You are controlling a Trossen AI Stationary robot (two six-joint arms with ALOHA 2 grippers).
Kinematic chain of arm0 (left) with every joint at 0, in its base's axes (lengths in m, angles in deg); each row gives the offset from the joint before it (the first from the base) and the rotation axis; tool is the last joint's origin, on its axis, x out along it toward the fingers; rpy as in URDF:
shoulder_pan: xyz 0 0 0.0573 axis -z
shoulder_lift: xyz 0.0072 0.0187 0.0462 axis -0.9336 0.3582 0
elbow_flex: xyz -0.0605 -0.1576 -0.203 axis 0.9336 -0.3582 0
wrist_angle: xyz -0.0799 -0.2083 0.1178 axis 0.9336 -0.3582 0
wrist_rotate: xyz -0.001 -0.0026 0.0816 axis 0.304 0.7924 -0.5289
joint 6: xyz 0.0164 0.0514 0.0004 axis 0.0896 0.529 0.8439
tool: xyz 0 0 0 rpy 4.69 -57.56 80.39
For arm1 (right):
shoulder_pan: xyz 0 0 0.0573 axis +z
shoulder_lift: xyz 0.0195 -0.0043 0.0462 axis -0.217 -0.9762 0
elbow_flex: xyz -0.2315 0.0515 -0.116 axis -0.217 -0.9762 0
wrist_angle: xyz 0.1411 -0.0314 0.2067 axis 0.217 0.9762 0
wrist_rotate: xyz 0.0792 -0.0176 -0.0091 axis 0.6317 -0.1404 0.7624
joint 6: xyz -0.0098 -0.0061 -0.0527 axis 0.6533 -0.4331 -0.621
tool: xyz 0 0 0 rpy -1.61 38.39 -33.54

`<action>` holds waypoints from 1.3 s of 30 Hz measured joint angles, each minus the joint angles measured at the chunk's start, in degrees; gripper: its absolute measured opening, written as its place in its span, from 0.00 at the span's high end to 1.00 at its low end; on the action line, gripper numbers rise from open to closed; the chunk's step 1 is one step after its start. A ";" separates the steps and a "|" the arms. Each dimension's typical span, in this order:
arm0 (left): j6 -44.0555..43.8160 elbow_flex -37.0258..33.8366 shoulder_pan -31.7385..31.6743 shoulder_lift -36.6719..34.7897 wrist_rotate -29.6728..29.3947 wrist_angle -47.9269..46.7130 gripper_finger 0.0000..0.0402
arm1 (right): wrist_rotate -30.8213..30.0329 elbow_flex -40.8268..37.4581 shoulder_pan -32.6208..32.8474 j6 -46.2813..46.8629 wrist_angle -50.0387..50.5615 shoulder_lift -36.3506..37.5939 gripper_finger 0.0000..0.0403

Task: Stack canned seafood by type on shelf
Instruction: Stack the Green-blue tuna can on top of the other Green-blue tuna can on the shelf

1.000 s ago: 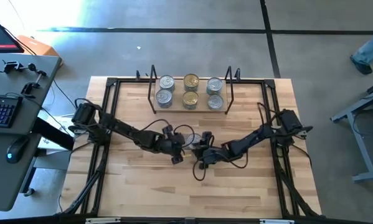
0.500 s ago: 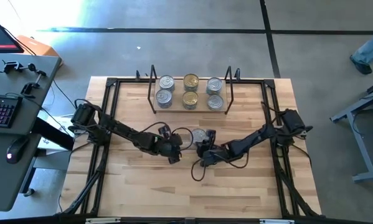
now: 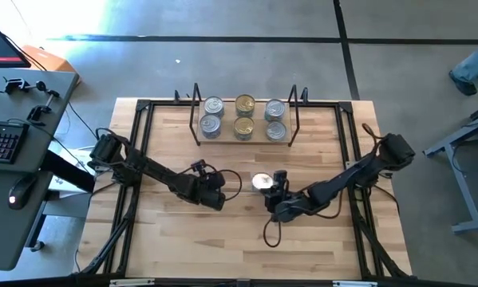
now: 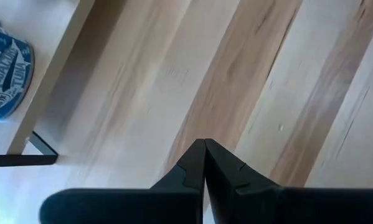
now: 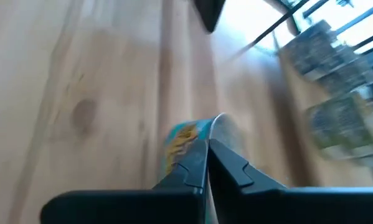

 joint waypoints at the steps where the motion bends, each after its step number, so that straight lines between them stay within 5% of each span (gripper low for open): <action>1: 0.02 0.00 -0.02 0.00 -0.10 0.02 1.00 | -1.18 0.77 0.17 -0.73 0.71 0.22 1.00; 11: -0.10 0.00 0.06 -0.01 -1.17 -0.04 1.00 | -6.73 10.60 -4.83 -3.59 18.86 0.35 1.00; 18: -0.44 0.00 0.80 0.00 -1.20 0.45 1.00 | 12.44 12.44 -8.67 -0.21 21.04 0.35 0.99; 24: 2.57 -0.02 1.48 0.20 -1.37 6.39 1.00 | 24.42 10.32 -8.42 9.38 24.69 0.37 0.84; 29: 8.66 -0.02 1.49 1.98 -1.09 14.89 1.00 | 35.37 3.70 -6.27 8.52 7.21 0.37 0.65; 31: 10.31 -0.02 1.45 2.85 -0.76 18.07 1.00 | 33.14 1.00 -4.53 5.52 1.97 0.37 0.60; 35: 12.88 -0.02 1.42 4.44 1.67 22.54 1.00 | 16.81 -4.29 -1.24 4.66 -7.66 0.33 0.56; 39: 14.72 -0.04 1.38 5.59 2.76 24.53 1.00 | 14.23 -9.95 -0.07 3.30 -14.81 0.25 0.56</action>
